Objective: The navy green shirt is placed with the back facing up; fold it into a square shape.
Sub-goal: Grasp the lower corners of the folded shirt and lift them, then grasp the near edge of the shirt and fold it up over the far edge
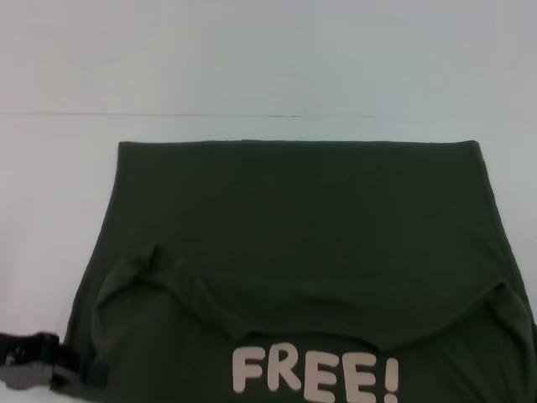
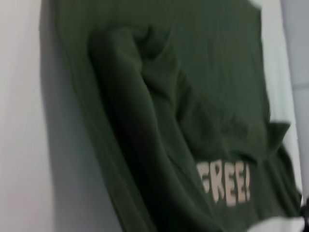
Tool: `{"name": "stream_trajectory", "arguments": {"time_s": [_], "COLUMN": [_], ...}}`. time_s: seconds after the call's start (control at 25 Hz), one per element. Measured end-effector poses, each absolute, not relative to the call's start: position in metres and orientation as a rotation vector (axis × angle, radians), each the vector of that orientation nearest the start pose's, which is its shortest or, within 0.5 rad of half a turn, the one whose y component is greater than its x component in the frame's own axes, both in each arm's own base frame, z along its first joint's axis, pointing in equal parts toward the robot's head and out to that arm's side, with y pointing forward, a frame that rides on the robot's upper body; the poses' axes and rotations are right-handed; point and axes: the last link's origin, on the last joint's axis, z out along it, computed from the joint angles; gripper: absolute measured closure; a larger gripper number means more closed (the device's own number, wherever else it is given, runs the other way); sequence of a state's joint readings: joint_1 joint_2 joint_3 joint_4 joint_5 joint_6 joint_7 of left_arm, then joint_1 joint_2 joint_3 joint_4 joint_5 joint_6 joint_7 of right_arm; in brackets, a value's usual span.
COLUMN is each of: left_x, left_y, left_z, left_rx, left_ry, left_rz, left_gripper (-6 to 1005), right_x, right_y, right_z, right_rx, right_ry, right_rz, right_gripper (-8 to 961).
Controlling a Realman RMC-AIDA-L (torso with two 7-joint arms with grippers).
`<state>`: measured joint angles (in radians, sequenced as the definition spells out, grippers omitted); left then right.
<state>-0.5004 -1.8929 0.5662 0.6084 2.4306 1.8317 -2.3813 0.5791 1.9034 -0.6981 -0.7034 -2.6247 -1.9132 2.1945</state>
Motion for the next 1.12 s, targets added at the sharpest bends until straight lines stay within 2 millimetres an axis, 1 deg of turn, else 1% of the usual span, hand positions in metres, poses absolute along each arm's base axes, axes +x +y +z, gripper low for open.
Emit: {"name": "stream_trajectory", "arguments": {"time_s": [0.08, 0.24, 0.44, 0.56, 0.8, 1.0, 1.04, 1.08, 1.12], "left_x": [-0.33, -0.33, -0.33, -0.33, -0.328, -0.331, -0.333, -0.333, -0.334], "left_y": [0.27, 0.262, 0.261, 0.262, 0.269, 0.281, 0.287, 0.287, 0.29], "left_z": [0.058, 0.056, 0.056, 0.056, 0.065, 0.083, 0.089, 0.089, 0.092], "left_rx": [-2.334, -2.358, -2.358, -2.358, -2.325, -2.199, -2.132, -2.132, -2.098], "left_ry": [-2.238, -2.276, -2.278, -2.273, -2.25, -2.214, -2.193, -2.193, -2.18], "left_rz": [-0.206, -0.163, -0.167, -0.178, -0.309, -0.543, -0.65, -0.65, -0.7], "left_gripper": [962, 961, 961, 961, 961, 961, 961, 961, 961], "right_x": [0.318, 0.319, 0.321, 0.322, 0.323, 0.325, 0.325, 0.325, 0.324], "right_y": [0.277, 0.269, 0.266, 0.267, 0.272, 0.279, 0.281, 0.284, 0.287], "right_z": [0.06, 0.055, 0.054, 0.055, 0.065, 0.079, 0.082, 0.085, 0.088], "right_rx": [-2.696, -2.74, -2.738, -2.725, -2.636, -2.515, -2.484, -2.456, -2.428], "right_ry": [1.854, 1.846, 1.852, 1.865, 1.934, 1.966, 1.966, 1.965, 1.963], "right_rz": [-0.256, -0.266, -0.261, -0.217, 0.02, 0.28, 0.342, 0.396, 0.443], "right_gripper": [950, 950, 950, 951, 950, 950, 950, 950, 950]}}
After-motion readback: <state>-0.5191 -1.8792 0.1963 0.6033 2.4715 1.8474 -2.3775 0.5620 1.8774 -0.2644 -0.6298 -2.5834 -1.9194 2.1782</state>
